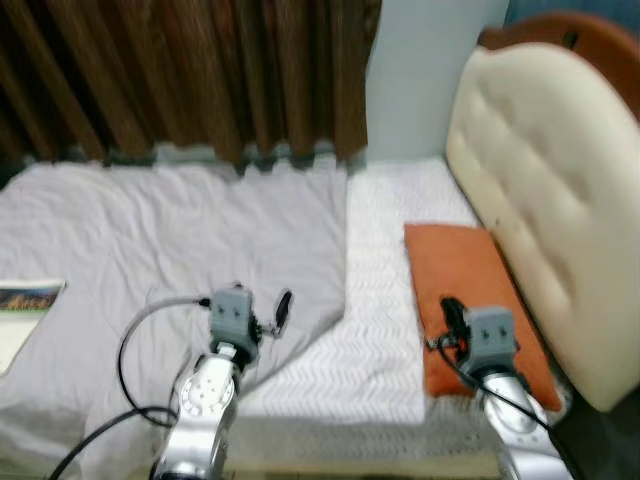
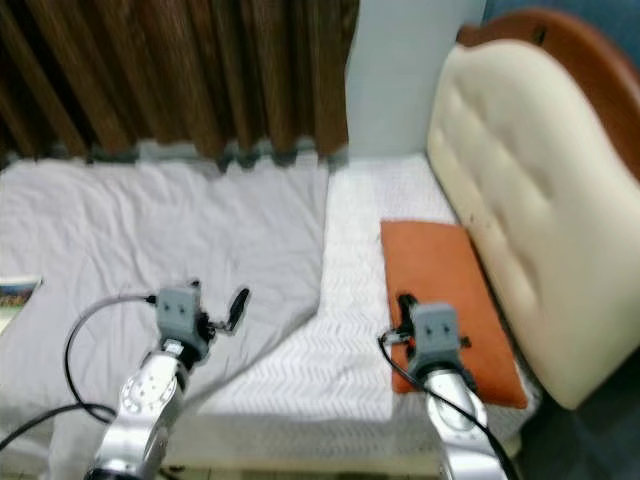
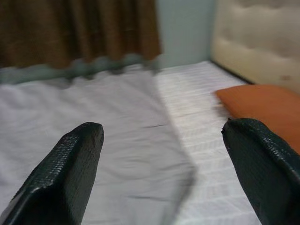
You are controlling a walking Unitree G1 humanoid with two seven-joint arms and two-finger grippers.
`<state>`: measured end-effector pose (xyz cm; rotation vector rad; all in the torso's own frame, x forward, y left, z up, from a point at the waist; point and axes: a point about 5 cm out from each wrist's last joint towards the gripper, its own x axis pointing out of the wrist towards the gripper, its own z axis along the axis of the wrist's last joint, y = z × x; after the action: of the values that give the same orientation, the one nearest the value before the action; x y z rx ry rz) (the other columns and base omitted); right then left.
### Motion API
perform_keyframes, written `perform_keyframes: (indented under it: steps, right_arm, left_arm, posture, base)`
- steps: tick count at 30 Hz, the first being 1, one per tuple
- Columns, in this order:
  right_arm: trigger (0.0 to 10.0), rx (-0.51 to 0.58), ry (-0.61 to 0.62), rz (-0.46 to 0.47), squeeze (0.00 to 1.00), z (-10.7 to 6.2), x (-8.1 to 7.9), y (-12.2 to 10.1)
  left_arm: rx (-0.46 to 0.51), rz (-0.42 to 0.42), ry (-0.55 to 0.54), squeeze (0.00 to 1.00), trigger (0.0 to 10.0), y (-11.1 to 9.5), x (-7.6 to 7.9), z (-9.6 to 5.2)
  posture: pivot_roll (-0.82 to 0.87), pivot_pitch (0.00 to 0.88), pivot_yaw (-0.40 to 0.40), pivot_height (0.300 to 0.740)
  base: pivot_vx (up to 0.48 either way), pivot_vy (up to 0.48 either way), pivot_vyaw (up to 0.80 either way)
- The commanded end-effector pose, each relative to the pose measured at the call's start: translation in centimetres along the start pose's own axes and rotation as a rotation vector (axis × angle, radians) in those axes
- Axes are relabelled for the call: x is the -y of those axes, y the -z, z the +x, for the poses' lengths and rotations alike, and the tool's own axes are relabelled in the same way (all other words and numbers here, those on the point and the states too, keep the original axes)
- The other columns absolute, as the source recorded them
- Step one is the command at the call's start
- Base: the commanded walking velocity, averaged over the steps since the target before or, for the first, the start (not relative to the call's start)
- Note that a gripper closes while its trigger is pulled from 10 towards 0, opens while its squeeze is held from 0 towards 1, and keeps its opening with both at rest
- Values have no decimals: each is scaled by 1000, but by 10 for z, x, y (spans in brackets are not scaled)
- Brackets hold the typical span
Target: Clean up the room
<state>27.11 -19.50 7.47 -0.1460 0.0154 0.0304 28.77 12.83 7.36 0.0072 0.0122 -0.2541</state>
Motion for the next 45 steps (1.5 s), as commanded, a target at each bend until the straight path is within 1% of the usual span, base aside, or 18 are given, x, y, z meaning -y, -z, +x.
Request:
perform_keyframes:
  steps: [1,2,3,4,7,13,15,17,19,22,24,25,29,39,42,43,45]
  right_arm:
    - [10000,6,-7,13,0,-3,-1,-1]
    - [10000,-27,-15,18,0,-14,2,8]
    - [10000,-27,-15,18,0,-14,2,8]
    - [10000,-51,-19,21,0,-21,2,14]
    - [10000,-63,-23,22,0,-23,1,18]
    - [10000,-52,-30,18,0,-16,0,14]
    - [10000,-46,-33,18,0,-15,0,12]
    - [10000,-43,-37,20,0,-14,0,12]
    - [10000,-41,-42,29,0,-14,-1,11]
    - [10000,-40,-48,34,0,-13,-3,10]
    - [10000,-39,-52,36,0,-12,-4,10]
    - [10000,-23,-83,43,0,-7,-10,7]
    - [10000,-14,-98,46,0,-5,-14,5]
    - [10000,-18,-116,50,0,-1,-17,4]
    - [10000,-33,-120,63,0,-1,-18,6]
    - [10000,-81,-110,102,0,1,-19,12]
    - [10000,-176,-114,144,0,6,-24,25]
  left_arm:
    - [-8,17,-12,0,10000,4,-11,-10]
    - [-2,37,14,0,10000,4,-8,-14]
    - [-2,37,14,0,10000,4,-8,-14]
    - [11,47,37,0,10000,0,-2,-12]
    - [21,56,47,0,10000,-2,2,-9]
    - [8,40,30,0,10000,0,0,-6]
    - [6,24,14,0,10000,-1,-2,-4]
    - [4,27,-6,0,10000,-1,-6,-3]
    - [2,50,-14,0,10000,-1,-8,-3]
    - [-12,131,-41,0,10000,2,-12,-5]
    - [-1,129,-28,0,10000,1,-11,-6]
    - [22,94,2,0,10000,-6,-7,-3]
    - [27,80,-10,0,10000,-9,-8,-1]
    - [24,82,-13,0,10000,-11,-12,3]
    - [25,89,-1,0,10000,-12,-11,4]
    - [16,114,6,0,10000,-12,-11,7]
    - [11,124,13,0,10000,-14,-11,12]
  posture:
    - [-82,25,16,740]
    - [-75,26,8,740]
    - [-75,26,8,740]
    - [-74,27,4,740]
    - [-75,27,4,740]
    - [-82,28,11,740]
    - [-83,28,13,740]
    - [-83,28,14,740]
    - [-82,31,15,740]
    - [-80,36,17,740]
    - [-79,38,18,740]
    - [-74,44,23,740]
    - [-72,47,24,740]
    - [-68,68,25,740]
    - [-69,73,25,740]
    - [-67,84,25,740]
    - [-65,107,31,740]
  base:
    - [274,-390,0]
    - [274,-390,0]
    - [274,-390,0]
    - [270,-394,0]
    - [273,-394,0]
    - [274,-392,0]
    - [279,-386,0]
    - [319,-356,0]
    - [321,-352,0]
    - [251,-97,0]
    - [0,0,0]
    - [480,0,0]
    - [480,0,0]
    - [480,0,0]
    - [480,0,0]
    - [480,0,0]
    - [0,0,0]
